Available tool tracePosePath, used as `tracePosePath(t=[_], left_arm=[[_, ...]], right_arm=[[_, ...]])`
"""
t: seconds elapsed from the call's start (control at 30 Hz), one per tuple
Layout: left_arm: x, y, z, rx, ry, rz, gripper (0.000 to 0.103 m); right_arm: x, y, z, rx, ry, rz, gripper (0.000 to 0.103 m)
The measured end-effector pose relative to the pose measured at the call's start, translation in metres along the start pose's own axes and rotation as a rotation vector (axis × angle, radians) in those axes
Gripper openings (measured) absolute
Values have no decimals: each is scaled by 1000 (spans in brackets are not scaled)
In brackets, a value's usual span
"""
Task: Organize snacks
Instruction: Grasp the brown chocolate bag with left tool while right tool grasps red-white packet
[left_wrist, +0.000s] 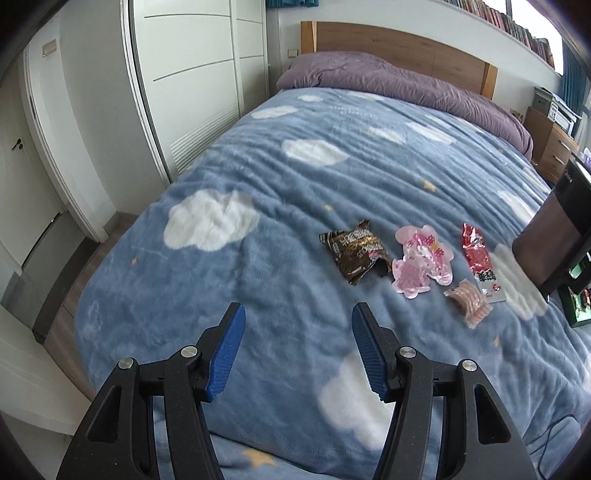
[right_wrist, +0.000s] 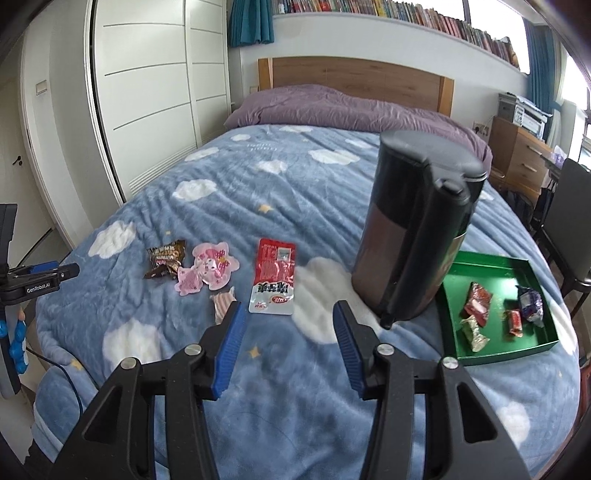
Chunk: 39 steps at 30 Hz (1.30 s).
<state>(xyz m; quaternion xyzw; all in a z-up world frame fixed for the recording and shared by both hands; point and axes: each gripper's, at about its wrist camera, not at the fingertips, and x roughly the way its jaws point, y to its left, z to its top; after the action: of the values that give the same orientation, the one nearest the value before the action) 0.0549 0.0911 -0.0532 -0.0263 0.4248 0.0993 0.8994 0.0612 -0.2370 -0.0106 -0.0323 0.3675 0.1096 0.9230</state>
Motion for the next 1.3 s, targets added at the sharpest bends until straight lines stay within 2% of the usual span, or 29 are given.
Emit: tracePosePath(t=[0.2,0.43,0.67,0.97,1.3], left_arm=[[26,-11,-4,24,49,-20,54],[45,-35,-4,106,69,-73,54],[59,-52,-1,138,88,-117,54],[79,-48,21,67,104,-145,54],[112,-47,60,-24,112,-175,54]], right_arm=[[32,2,-6,2,55,25,84],[63,14,-9,-19,105,72,84],[87,28,-11,-40,140,111,84],[110,27,-11,-30,166,124,84],[136,21,10,-17,153,109,84]])
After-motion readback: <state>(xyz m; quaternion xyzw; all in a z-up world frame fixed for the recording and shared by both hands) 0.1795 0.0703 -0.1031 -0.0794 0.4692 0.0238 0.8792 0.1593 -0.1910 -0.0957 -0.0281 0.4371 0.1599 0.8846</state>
